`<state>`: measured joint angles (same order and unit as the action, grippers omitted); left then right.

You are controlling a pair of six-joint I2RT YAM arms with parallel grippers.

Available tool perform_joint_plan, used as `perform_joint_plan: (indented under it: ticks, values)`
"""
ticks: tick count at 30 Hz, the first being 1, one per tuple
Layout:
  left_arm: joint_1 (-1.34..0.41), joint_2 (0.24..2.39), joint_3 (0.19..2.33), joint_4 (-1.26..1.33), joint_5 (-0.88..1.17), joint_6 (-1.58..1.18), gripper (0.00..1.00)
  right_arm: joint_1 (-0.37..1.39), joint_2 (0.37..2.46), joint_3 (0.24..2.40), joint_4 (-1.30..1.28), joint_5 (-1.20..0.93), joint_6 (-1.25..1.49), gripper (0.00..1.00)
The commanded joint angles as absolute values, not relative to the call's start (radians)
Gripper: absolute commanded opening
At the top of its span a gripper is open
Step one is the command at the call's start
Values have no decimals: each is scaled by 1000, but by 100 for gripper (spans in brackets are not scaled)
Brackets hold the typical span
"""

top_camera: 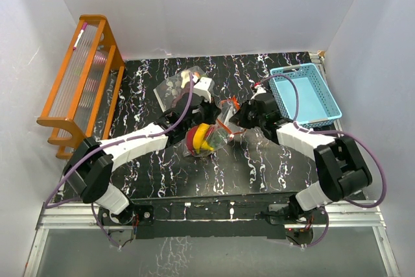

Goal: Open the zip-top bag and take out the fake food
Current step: Pick up the fake fruit from the zipper food storage bag.

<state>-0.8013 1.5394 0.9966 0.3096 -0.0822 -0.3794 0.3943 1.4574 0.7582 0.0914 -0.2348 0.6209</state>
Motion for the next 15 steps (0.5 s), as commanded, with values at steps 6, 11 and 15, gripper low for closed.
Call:
perform_joint_plan:
  ticks: [6, 11, 15]
  values:
    - [-811, 1482, 1003, 363, -20, -413, 0, 459, 1568, 762, 304, -280, 655, 8]
    - [-810, 1477, 998, 348, -39, -405, 0, 474, 1566, 715, 409, -345, 654, 9]
    - [-811, 1473, 988, 354, -40, -405, 0, 494, 1578, 707, 439, -368, 639, 15]
